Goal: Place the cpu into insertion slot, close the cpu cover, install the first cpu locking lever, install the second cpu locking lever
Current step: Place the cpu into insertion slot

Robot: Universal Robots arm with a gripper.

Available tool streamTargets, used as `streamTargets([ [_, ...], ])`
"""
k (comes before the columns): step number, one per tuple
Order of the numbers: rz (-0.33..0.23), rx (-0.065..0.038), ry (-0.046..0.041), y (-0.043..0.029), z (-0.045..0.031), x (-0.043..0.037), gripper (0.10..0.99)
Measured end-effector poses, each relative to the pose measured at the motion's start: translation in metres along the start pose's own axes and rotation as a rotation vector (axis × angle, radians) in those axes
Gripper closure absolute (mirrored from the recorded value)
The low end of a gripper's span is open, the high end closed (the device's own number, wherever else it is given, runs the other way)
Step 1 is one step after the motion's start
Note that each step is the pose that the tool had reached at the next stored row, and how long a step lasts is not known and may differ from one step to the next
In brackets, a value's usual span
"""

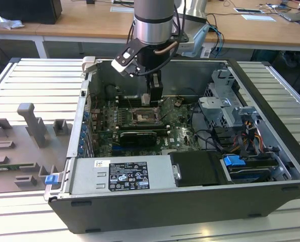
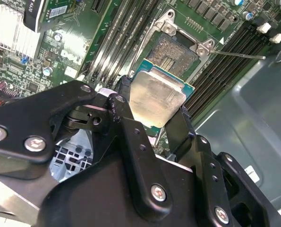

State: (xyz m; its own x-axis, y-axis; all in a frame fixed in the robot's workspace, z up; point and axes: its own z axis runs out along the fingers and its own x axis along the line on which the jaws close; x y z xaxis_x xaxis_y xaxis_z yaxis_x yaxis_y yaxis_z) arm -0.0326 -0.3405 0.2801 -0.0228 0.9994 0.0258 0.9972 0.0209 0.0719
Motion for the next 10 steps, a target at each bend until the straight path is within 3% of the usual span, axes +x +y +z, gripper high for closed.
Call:
streamTargets([
  [10, 0.0, 0.0, 0.0001, -0.0021, 0.0141, 0.0001, 0.545],
])
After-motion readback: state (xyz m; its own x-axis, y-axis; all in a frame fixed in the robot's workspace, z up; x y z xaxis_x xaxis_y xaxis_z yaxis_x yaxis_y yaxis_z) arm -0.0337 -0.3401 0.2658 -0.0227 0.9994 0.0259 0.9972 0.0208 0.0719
